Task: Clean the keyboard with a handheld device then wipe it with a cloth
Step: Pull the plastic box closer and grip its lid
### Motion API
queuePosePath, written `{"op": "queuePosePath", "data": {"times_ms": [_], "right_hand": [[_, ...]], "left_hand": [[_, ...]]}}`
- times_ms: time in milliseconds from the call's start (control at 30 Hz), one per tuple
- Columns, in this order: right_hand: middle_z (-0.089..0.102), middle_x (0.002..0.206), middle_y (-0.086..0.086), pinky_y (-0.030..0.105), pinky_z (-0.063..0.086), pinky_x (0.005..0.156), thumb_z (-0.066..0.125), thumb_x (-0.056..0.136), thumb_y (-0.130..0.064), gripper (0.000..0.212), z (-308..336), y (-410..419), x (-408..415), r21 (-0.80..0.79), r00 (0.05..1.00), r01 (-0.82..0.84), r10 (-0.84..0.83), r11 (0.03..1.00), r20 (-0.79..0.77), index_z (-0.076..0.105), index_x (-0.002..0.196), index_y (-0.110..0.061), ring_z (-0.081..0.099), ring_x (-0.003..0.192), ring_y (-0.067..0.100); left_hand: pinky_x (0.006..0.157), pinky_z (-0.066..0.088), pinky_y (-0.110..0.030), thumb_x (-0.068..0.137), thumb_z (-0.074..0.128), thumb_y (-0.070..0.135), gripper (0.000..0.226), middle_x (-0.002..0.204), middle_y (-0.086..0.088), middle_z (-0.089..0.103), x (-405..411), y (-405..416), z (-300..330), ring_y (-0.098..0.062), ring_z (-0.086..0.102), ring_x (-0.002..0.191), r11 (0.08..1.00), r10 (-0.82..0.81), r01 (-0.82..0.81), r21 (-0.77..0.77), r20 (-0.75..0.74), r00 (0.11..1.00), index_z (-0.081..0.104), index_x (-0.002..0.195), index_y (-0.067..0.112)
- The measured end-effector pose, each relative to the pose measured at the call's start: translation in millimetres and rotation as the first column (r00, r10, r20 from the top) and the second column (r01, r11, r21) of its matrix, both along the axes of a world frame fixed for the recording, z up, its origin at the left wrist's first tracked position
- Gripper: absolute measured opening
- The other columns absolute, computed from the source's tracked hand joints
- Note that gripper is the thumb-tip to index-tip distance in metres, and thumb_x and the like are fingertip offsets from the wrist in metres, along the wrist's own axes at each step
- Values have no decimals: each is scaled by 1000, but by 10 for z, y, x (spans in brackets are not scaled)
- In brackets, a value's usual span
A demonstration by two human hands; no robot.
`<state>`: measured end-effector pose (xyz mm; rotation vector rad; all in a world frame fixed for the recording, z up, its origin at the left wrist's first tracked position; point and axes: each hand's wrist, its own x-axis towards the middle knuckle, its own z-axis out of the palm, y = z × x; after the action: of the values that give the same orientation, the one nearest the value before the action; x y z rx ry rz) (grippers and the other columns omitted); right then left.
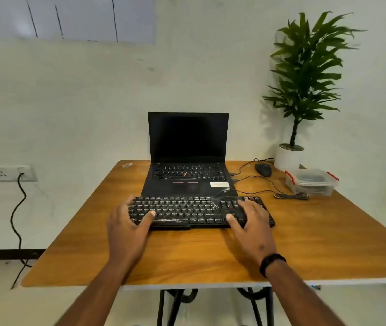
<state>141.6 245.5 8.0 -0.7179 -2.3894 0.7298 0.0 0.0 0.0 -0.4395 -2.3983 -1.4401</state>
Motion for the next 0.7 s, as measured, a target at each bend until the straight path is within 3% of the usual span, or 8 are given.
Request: {"op": "queuePosePath", "data": {"times_ms": [100, 233, 433, 700], "right_hand": [[23, 159, 10, 49, 23, 119, 56, 90, -55, 70, -135, 224, -58, 44, 982, 177, -180, 983, 59, 38, 148, -20, 11, 149, 29], [24, 157, 22, 52, 25, 118, 56, 86, -64, 86, -161, 438, -120, 1, 947, 300, -298, 954, 115, 30, 151, -14, 15, 147, 38], [30, 156, 16, 44, 31, 114, 59, 86, -60, 95, -145, 510, -188, -84, 970, 220, -209, 972, 122, 18, 155, -10, 24, 144, 33], [25, 159, 11, 43, 28, 115, 61, 87, -57, 94, -126, 486, -16, -144, 983, 162, -148, 976, 106, 15, 156, -11, 21, 146, 30]], "left_hand": [[113, 35, -49, 91, 72, 40, 73, 147, -12, 46, -207, 17, -39, -29, 37, 138, 998, 53, -50, -26, 90, 995, 40, 151, 14], [112, 35, -43, 93, 71, 37, 77, 155, -12, 40, -348, 56, -64, -27, 38, 141, 1000, 15, -18, 17, 181, 983, 34, 155, 11], [108, 41, -45, 92, 71, 41, 84, 156, -12, 42, -432, 82, -95, -31, 44, 138, 999, 23, -29, 22, 238, 971, 27, 158, 15], [99, 46, -43, 91, 73, 40, 87, 151, -13, 47, -305, -36, -95, -28, 55, 123, 996, -13, -11, 94, 255, 967, 22, 159, 19]]}}
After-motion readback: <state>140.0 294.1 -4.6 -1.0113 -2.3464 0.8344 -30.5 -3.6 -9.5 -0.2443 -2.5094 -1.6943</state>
